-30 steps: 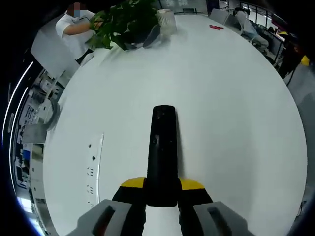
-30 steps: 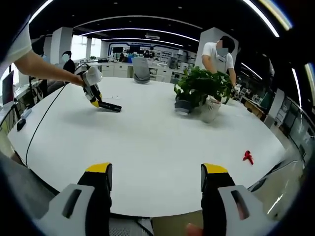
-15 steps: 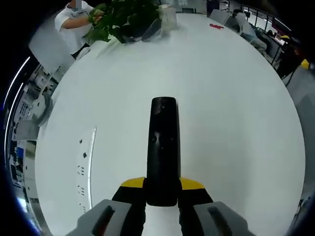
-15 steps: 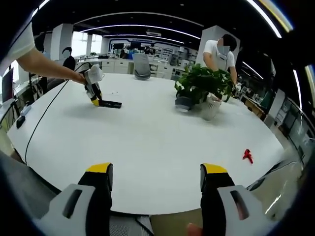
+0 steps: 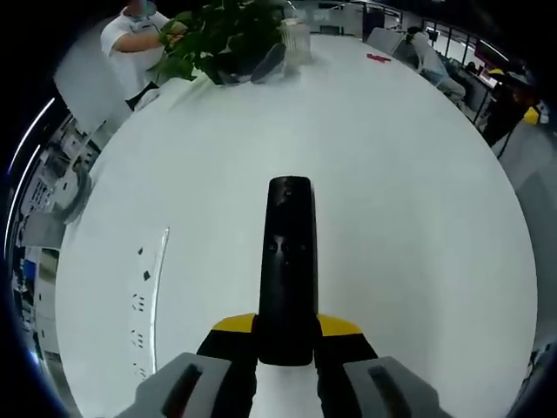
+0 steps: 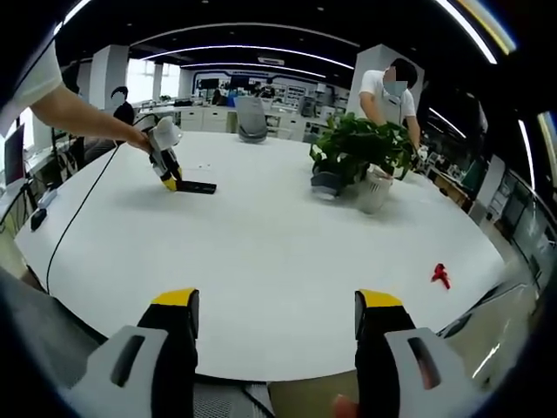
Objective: Press the specified remote control buttons in sequence, fully releasing each button before pressing the next.
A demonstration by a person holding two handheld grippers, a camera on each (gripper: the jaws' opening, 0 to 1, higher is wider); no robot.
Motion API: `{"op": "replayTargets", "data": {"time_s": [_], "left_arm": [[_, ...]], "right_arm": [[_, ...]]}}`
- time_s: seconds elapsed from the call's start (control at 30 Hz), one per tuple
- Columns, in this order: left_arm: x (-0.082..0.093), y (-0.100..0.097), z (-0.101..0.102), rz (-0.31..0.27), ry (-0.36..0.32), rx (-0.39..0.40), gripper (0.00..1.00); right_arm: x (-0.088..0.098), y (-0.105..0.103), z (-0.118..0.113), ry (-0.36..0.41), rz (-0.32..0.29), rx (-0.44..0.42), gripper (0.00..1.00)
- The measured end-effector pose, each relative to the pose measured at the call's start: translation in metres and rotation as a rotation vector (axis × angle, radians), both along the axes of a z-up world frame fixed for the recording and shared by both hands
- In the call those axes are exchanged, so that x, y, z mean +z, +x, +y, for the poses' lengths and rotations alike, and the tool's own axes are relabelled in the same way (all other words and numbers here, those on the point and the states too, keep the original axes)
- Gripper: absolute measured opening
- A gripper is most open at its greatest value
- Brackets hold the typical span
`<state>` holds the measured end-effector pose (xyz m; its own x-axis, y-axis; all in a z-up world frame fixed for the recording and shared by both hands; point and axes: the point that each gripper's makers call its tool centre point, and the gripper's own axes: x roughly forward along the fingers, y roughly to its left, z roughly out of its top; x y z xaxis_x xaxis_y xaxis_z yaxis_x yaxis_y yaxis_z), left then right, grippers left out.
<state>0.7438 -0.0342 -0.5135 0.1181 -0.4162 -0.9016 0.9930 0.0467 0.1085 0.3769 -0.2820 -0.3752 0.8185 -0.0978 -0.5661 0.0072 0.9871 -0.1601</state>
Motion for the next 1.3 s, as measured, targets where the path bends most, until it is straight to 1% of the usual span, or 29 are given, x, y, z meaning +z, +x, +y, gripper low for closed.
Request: {"op": "replayTargets", "data": {"time_s": [0.07, 0.13, 0.2, 0.27, 0.3, 0.33, 0.37, 0.4, 0.47, 0.5, 0.53, 0.57, 0.63, 0.7, 0.73, 0.8, 0.83, 0.87, 0.97, 1.03, 1.07, 1.17, 1.2, 1.3], "left_arm": [[0.001, 0.000, 0.000, -0.013, -0.013, 0.023, 0.24], [0.001, 0.001, 0.001, -0.015, -0.020, 0.071, 0.25], [0.001, 0.002, 0.002, -0.017, -0.017, 0.110, 0.25], [0.001, 0.003, 0.002, -0.022, -0.015, 0.132, 0.27], [0.001, 0.003, 0.003, -0.021, -0.019, 0.165, 0.27], [0.001, 0.003, 0.003, -0.018, -0.027, 0.182, 0.28], [0.002, 0.004, 0.004, -0.012, -0.052, 0.218, 0.29], [0.002, 0.007, 0.006, -0.015, -0.070, 0.248, 0.31], [0.001, 0.003, 0.012, 0.031, -0.094, 0.327, 0.39], [0.002, 0.000, 0.018, 0.033, -0.087, 0.345, 0.43], [0.003, -0.004, 0.021, 0.037, -0.086, 0.346, 0.47], [0.005, -0.007, 0.023, 0.034, -0.090, 0.343, 0.48], [0.013, -0.014, 0.028, 0.017, -0.109, 0.353, 0.49], [0.020, -0.018, 0.031, 0.009, -0.137, 0.379, 0.55], [0.026, -0.022, 0.033, 0.007, -0.165, 0.401, 0.59], [0.040, -0.030, 0.034, -0.003, -0.238, 0.430, 0.61], [0.044, -0.035, 0.035, 0.004, -0.250, 0.435, 0.63], [0.047, -0.037, 0.037, -0.002, -0.263, 0.440, 0.65], [0.063, -0.053, 0.041, -0.020, -0.329, 0.460, 0.69], [0.072, -0.062, 0.043, -0.037, -0.350, 0.472, 0.77], [0.078, -0.066, 0.043, -0.045, -0.368, 0.472, 0.78], [0.098, -0.075, 0.045, -0.080, -0.421, 0.475, 0.79], [0.109, -0.079, 0.045, -0.100, -0.455, 0.484, 0.80], [0.131, -0.093, 0.046, -0.118, -0.499, 0.494, 0.82]], "right_arm": [[0.000, 0.000, 0.000, 0.002, -0.001, 0.001, 0.76], [0.001, 0.000, 0.001, 0.012, -0.011, 0.001, 0.76], [0.002, 0.000, 0.001, 0.011, -0.013, 0.000, 0.77], [0.002, 0.001, 0.001, 0.010, -0.016, 0.001, 0.79], [0.002, 0.001, 0.001, 0.009, -0.019, -0.001, 0.79], [0.002, 0.001, 0.001, 0.008, -0.018, -0.003, 0.80], [0.000, 0.000, 0.000, 0.007, -0.008, -0.007, 0.81], [0.000, 0.000, 0.000, 0.008, -0.008, -0.007, 0.83], [0.000, 0.001, 0.000, 0.012, -0.014, -0.009, 0.87], [0.001, 0.001, 0.000, 0.016, -0.018, -0.013, 0.88], [0.001, 0.002, -0.001, 0.021, -0.022, -0.017, 0.90], [0.002, 0.002, -0.001, 0.028, -0.026, -0.021, 0.91], [0.004, 0.003, -0.002, 0.039, -0.040, -0.025, 0.93], [0.004, 0.003, -0.001, 0.039, -0.042, -0.024, 0.94], [0.004, 0.003, -0.001, 0.037, -0.043, -0.023, 0.95], [0.005, 0.004, -0.001, 0.036, -0.051, -0.023, 0.98], [0.006, 0.004, -0.001, 0.035, -0.057, -0.023, 1.00], [0.006, 0.004, -0.001, 0.035, -0.060, -0.023, 1.00], [0.006, 0.004, -0.001, 0.028, -0.059, -0.026, 1.00], [0.007, 0.004, -0.001, 0.019, -0.063, -0.024, 1.00], [0.008, 0.004, 0.000, 0.018, -0.071, -0.021, 1.00], [0.007, 0.005, 0.001, 0.024, -0.069, -0.012, 1.00], [0.007, 0.004, 0.002, 0.022, -0.069, -0.010, 1.00], [0.009, 0.004, 0.002, 0.021, -0.077, -0.009, 1.00]]}}
